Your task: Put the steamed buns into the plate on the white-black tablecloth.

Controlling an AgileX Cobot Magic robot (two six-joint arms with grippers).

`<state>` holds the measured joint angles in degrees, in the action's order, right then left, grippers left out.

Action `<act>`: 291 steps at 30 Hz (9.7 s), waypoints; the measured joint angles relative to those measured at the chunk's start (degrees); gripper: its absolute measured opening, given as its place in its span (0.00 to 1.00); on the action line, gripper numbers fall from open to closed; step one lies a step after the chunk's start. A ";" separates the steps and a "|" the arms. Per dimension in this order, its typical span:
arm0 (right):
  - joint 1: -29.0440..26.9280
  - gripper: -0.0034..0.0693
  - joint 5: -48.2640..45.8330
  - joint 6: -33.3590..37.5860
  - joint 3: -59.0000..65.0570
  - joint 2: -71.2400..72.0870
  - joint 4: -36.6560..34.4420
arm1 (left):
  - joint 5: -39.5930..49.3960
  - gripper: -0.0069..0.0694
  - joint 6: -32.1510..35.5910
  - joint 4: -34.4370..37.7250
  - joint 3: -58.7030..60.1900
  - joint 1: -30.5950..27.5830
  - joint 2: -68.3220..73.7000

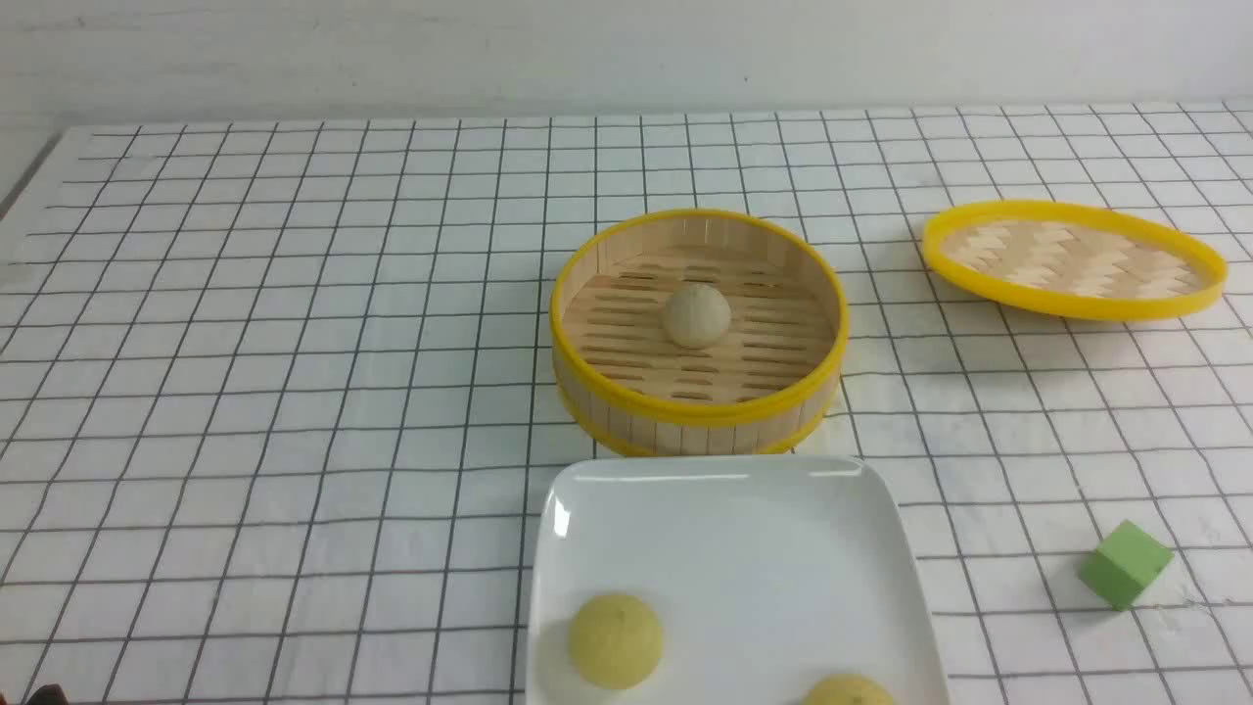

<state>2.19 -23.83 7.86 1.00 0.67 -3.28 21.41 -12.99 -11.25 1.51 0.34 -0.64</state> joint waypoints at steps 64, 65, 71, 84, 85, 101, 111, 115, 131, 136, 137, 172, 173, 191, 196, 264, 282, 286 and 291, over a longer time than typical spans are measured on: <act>0.00 0.03 -29.86 -22.69 -35.40 -30.84 -6.80 | 22.60 0.11 -3.68 37.39 -29.49 0.00 18.45; 0.00 0.03 -32.49 -22.51 -35.79 -35.03 -5.77 | 27.63 0.09 -2.66 36.50 -30.63 0.00 22.51; 0.09 0.04 -34.01 -10.46 -37.75 -54.27 -15.52 | 39.58 0.09 5.10 33.13 -35.13 0.00 38.05; 18.87 0.32 -23.93 11.04 -69.76 -92.30 -29.98 | 39.55 0.13 8.27 32.05 -36.70 0.00 44.63; 20.72 0.41 -23.65 8.44 -76.74 -98.24 -26.46 | 39.55 0.15 8.16 32.05 -36.70 0.00 44.63; 22.77 0.39 -19.86 -1.66 -112.07 -131.84 -15.09 | 39.66 0.43 4.30 29.66 -36.70 0.00 44.63; 22.84 0.08 -42.09 -1.96 -106.57 -109.49 -11.97 | 39.30 0.41 4.30 29.11 -36.70 0.00 44.63; 23.41 0.08 -40.57 -3.15 -91.96 -100.21 -13.33 | 39.10 0.41 4.30 28.71 -36.70 0.00 44.63; 27.95 0.65 -12.85 2.54 -57.05 -91.01 -21.01 | 37.73 0.41 4.30 24.85 -36.70 0.00 44.63; 20.98 0.40 -25.48 2.48 -58.63 -77.75 -18.04 | 37.44 0.41 4.30 24.71 -36.70 0.00 44.63; 18.66 0.26 -28.48 2.28 -57.49 -73.36 -17.40 | 37.38 0.41 4.30 24.64 -36.70 0.00 44.63; 14.41 0.05 11.58 7.95 -20.51 -31.28 -23.87 | 36.24 0.09 4.30 22.11 -36.70 0.00 44.63; 14.41 0.05 11.71 7.95 -20.32 -31.28 -23.87 | 36.24 0.09 4.30 22.06 -36.70 0.00 44.63; 4.89 0.07 10.95 8.16 0.27 -0.41 -1.06 | 30.19 0.11 4.30 15.70 -36.70 0.00 44.63; 2.90 0.07 8.57 8.16 0.42 0.02 -0.22 | 30.19 0.11 4.30 15.38 -36.70 0.00 44.63; 2.85 0.15 1.05 -4.60 0.19 0.02 -1.54 | 8.62 0.14 -4.50 9.95 -23.74 0.00 12.63; 2.85 0.18 1.05 -4.60 0.19 0.02 -1.54 | -1.07 0.17 1.18 7.19 0.00 0.00 0.01; 2.85 0.18 1.05 -4.60 0.19 0.02 -1.54 | -0.82 0.18 1.71 7.15 0.00 0.00 0.01; 2.85 0.19 1.05 -4.60 0.19 0.02 -1.54 | -0.64 0.18 3.63 7.13 0.00 0.00 0.01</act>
<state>5.04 -22.77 3.27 1.19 0.69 -4.82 20.77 -9.36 -4.12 1.52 0.34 -0.63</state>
